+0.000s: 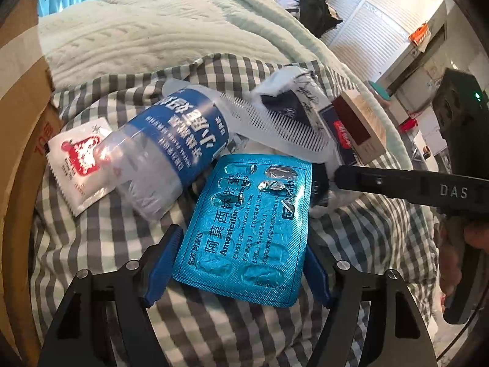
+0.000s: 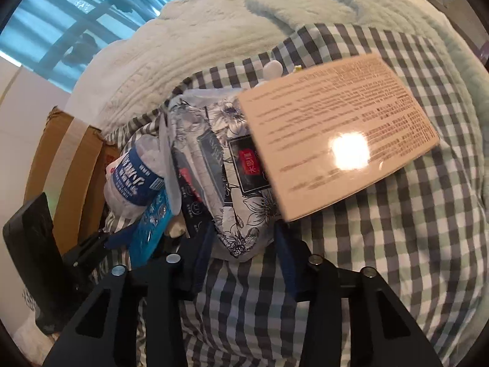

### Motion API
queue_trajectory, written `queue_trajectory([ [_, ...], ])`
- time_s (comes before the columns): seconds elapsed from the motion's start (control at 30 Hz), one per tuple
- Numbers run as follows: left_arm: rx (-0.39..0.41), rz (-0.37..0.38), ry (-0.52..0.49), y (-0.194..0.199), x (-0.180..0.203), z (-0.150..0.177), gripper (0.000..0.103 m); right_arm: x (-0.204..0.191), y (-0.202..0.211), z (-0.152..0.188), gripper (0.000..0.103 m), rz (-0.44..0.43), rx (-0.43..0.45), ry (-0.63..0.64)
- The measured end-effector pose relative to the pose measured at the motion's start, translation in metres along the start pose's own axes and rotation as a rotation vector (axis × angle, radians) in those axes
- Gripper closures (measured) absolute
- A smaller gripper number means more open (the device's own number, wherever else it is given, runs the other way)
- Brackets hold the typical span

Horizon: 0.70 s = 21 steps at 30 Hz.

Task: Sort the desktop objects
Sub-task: 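Grasp the blue blister pack with the left gripper while the right grasps the floral wipes pack, then lift the blister pack and wipes pack off the sheet with both grippers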

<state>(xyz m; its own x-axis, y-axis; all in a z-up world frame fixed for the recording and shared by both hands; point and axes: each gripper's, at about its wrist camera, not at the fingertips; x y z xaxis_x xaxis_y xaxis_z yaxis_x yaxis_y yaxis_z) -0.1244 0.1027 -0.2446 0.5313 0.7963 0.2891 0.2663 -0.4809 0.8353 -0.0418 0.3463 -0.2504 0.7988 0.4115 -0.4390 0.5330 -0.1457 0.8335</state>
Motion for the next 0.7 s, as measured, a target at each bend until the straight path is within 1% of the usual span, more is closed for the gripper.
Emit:
queue_trajectory([
  [0.13, -0.006, 0.014, 0.001, 0.006, -0.001, 0.000, 0.028, -0.002, 0.015, 0.013, 0.067, 0.032, -0.009, 0.021],
  [0.27, -0.019, 0.018, -0.003, 0.017, -0.004, 0.007, 0.028, -0.010, 0.029, 0.029, 0.067, 0.104, -0.010, 0.109],
  [0.37, -0.025, 0.018, -0.003, 0.025, -0.005, 0.014, 0.028, -0.017, 0.041, 0.039, 0.067, 0.128, -0.005, 0.153],
  [0.47, -0.044, 0.019, -0.031, 0.032, -0.002, 0.028, 0.029, -0.026, 0.049, 0.051, 0.067, 0.156, -0.006, 0.205],
  [0.57, -0.059, 0.030, -0.072, 0.035, 0.002, 0.037, 0.029, -0.029, 0.047, 0.059, 0.060, 0.138, -0.028, 0.223],
  [0.67, -0.064, 0.040, -0.072, 0.033, 0.002, 0.039, 0.024, -0.026, 0.044, 0.058, 0.049, 0.129, -0.018, 0.176],
  [0.7, -0.066, 0.047, -0.062, 0.030, 0.001, 0.037, 0.020, -0.025, 0.041, 0.056, 0.046, 0.120, -0.020, 0.162],
])
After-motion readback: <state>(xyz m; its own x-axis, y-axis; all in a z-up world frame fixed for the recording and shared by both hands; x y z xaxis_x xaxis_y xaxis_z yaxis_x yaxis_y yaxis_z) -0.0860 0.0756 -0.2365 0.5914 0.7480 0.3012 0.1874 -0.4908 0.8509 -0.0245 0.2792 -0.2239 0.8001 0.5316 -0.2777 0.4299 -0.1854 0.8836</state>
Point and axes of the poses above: each gripper's, at about its wrist camera, not at the fingertips, and y roughly against the way its jaws point, x to its right, z to its underside, and after that the axes turned 5 degrees about x, right-handed
